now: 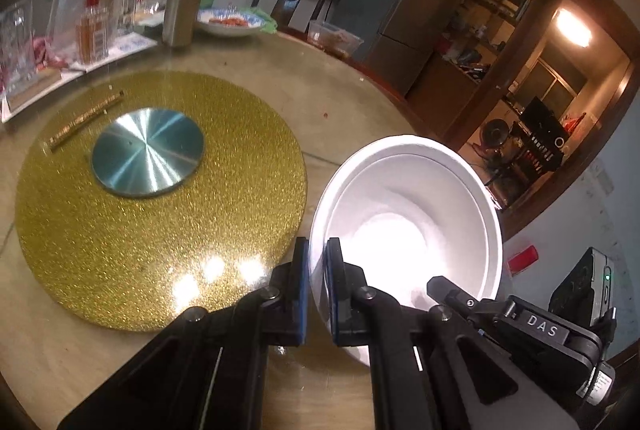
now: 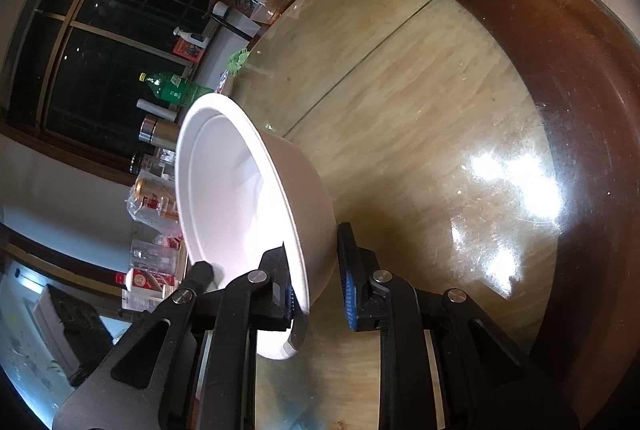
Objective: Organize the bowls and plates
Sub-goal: 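Lift the white bowl with both tools and tilt it upright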
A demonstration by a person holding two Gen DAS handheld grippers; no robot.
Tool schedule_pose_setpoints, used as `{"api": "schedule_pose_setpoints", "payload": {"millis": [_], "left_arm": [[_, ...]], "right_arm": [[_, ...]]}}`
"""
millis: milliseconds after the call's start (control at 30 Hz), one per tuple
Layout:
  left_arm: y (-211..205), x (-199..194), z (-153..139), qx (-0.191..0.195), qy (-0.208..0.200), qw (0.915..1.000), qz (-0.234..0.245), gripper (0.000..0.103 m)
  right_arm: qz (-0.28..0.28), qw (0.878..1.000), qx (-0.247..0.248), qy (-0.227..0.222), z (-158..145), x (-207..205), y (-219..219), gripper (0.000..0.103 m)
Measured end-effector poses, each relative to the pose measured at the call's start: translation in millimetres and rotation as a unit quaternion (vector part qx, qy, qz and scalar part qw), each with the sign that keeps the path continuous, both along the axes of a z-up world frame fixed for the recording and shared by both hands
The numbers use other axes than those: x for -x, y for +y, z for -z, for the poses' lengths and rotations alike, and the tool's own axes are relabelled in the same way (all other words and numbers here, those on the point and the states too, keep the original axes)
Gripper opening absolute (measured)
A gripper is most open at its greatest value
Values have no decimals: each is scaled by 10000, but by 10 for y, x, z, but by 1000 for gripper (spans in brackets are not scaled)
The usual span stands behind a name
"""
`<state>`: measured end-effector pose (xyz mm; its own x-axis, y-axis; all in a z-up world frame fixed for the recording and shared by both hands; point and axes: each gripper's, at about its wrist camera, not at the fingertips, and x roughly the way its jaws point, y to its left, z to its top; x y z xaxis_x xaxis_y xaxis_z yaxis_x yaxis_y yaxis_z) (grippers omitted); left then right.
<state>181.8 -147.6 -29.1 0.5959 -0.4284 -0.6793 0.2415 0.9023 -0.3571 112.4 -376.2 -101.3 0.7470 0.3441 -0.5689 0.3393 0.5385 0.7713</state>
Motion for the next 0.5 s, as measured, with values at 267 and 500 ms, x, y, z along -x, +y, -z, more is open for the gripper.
{"api": "schedule_pose_setpoints", "payload": {"millis": [267, 500], "left_arm": [[-28, 20, -42, -106, -246, 9996, -22, 6], [-92, 117, -106, -328, -624, 9975, -35, 6]], "right_arm": [[-21, 9998, 218, 3, -37, -32, 38, 13], [13, 9996, 288, 72, -24, -30, 31, 9]]}}
